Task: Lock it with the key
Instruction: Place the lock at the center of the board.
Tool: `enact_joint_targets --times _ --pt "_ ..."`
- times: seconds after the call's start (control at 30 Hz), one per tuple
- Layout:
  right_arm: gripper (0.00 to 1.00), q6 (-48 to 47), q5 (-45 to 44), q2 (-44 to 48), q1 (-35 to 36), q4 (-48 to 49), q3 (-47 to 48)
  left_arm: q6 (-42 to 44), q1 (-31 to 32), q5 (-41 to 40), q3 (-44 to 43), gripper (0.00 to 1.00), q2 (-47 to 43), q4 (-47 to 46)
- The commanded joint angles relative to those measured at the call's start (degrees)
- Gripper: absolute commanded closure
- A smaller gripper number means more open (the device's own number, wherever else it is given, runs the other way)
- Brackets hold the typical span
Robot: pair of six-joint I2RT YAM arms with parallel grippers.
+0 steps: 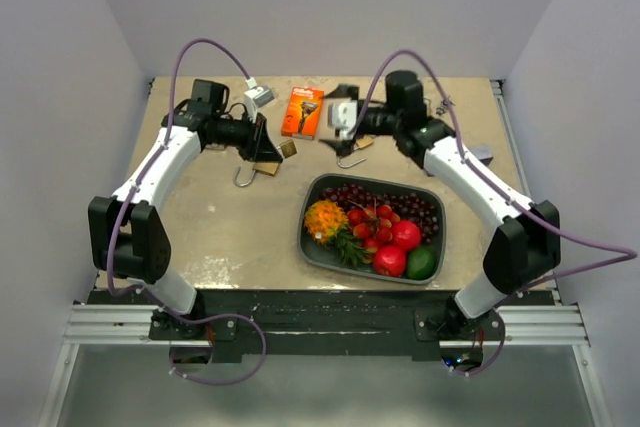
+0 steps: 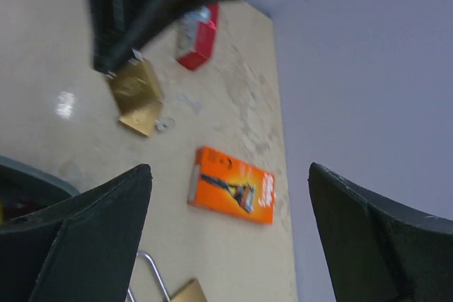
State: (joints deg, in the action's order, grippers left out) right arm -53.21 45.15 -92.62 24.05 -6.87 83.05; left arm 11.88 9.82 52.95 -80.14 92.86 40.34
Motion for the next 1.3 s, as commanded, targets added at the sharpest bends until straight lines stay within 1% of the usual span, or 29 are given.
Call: enact_joint_targets --times 0.0,0.1,0.2,0.3,0.33,0.43,0.53,0.57,0.83,0.9,0.93,1.1,1.2,1.23,1.27 --pt "0.06 -19.9 2.4 3.3 6.3 -3.8 -7.3 -6.3 0.3 10.9 0.3 1.0 0.5 1.8" --pt "0.07 -24.0 0.0 3.7 10.2 -4.0 -8.9 -6.7 0.3 11.1 1.0 1.0 -0.1 1.9" --pt "0.09 -24.7 -3.0 3.4 13.1 -1.5 -10.4 -6.4 0.4 12.1 1.0 1.0 0.2 3.3" --pt "0.14 -24.7 -4.6 2.4 15.0 -0.3 -10.1 -6.2 0.4 12.6 1.4 1.0 0.4 4.3" --pt "0.17 -24.7 -5.1 2.2 15.6 -0.1 -10.2 -6.0 0.4 12.4 1.6 1.0 0.0 4.6" --pt "0.2 -24.0 -6.2 1.7 16.5 1.1 -10.1 -5.6 0.4 12.1 2.2 1.0 -0.6 4.9" --pt "0.29 -24.1 -6.6 1.0 17.3 1.2 -9.7 -5.8 0.4 12.1 3.1 1.0 -1.3 4.2" --pt "0.33 -24.1 -6.8 0.9 17.3 1.2 -9.6 -6.2 0.4 12.1 3.2 1.0 -1.5 4.1" --pt "0.36 -23.0 -9.9 -1.0 18.1 1.7 -9.2 -7.2 0.5 11.2 4.5 1.0 -2.7 2.6" --pt "0.4 -22.6 -9.9 -1.2 18.0 1.8 -9.2 -7.5 0.7 11.3 4.7 1.0 -2.8 2.2" --pt "0.44 -22.3 -10.0 -1.3 18.1 2.0 -9.2 -7.5 0.8 11.0 4.6 1.0 -2.8 2.2" --pt "0.58 -21.7 -10.3 -1.2 18.2 3.3 -9.5 -7.5 0.9 10.4 4.5 1.0 -2.6 2.1" --pt "0.79 -20.4 -10.4 -1.1 18.1 4.3 -9.5 -7.7 0.9 10.3 4.5 1.0 -2.6 1.7" --pt "0.85 -19.7 -10.4 -1.0 18.2 4.9 -9.5 -7.6 0.9 10.3 4.4 0.91 -2.7 1.7" --pt "0.97 -18.7 -10.6 -1.0 18.3 5.4 -9.3 -7.5 0.9 10.2 4.4 0.85 -2.8 1.7"
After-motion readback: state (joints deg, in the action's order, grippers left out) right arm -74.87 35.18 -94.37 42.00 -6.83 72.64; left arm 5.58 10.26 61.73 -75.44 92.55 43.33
